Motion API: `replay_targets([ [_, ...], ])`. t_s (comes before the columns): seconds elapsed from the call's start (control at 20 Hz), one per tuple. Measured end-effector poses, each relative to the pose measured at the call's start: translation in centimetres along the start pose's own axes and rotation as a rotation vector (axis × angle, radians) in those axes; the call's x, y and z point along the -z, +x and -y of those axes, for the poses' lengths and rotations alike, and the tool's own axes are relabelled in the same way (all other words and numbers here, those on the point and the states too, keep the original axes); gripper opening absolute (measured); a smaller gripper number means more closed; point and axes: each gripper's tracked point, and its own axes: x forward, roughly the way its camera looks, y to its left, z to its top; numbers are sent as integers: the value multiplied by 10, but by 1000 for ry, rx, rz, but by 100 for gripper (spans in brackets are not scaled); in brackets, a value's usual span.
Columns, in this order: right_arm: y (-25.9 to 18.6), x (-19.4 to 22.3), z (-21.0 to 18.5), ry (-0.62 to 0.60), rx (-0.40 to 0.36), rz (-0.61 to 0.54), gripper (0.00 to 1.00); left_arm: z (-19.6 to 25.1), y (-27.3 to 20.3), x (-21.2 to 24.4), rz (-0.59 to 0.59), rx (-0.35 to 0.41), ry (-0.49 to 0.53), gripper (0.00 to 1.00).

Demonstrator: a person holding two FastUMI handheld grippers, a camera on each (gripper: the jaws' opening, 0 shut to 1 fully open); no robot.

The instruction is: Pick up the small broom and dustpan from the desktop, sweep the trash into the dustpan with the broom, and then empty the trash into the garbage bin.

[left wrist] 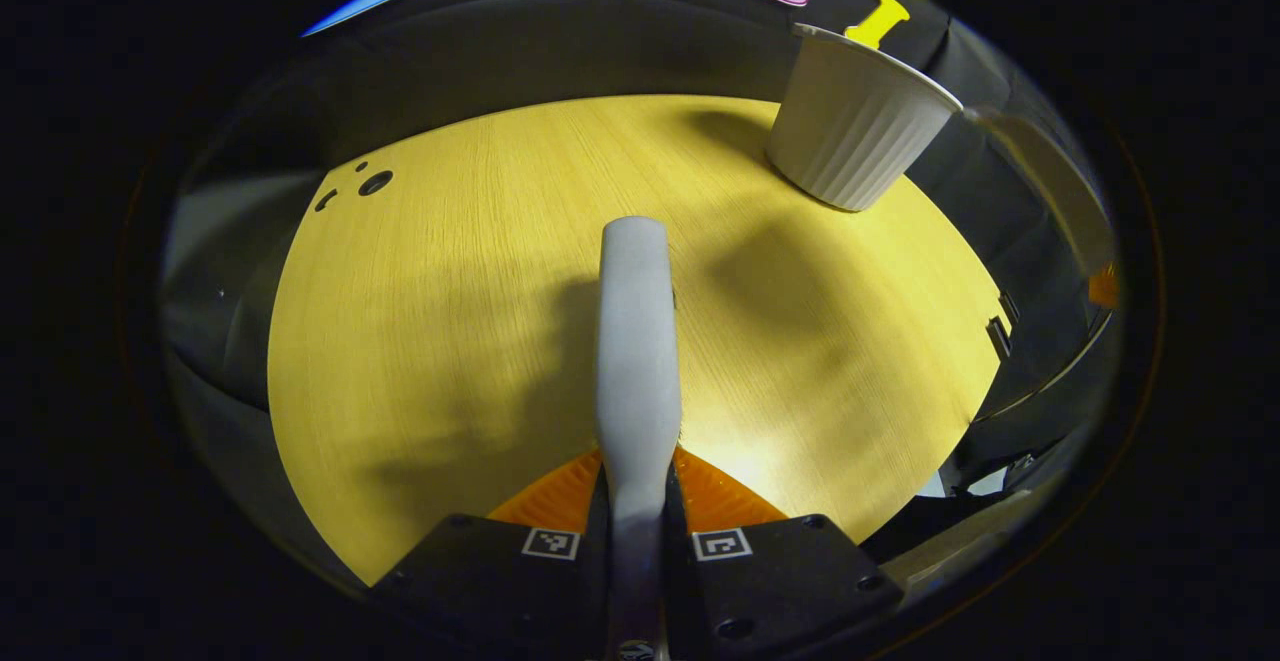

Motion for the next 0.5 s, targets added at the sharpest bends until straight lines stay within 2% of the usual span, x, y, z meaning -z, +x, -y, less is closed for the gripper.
replay_targets([
  [0.05,16,9,-9,14,-11,-17,34,0,-1,0,-1,-11,-3,30],
  [0.1,31,16,-14,21,-17,-30,34,0,-2,0,-2,-24,-5,24],
  [0.2,59,23,-19,45,-21,-52,34,-1,-1,1,-9,-44,-12,30],
  [0.25,75,24,-21,61,-26,-53,34,-1,-1,1,-9,-52,-18,27],
  [0.5,132,27,-15,68,-12,-55,34,-5,0,2,-9,-105,-21,27],
])
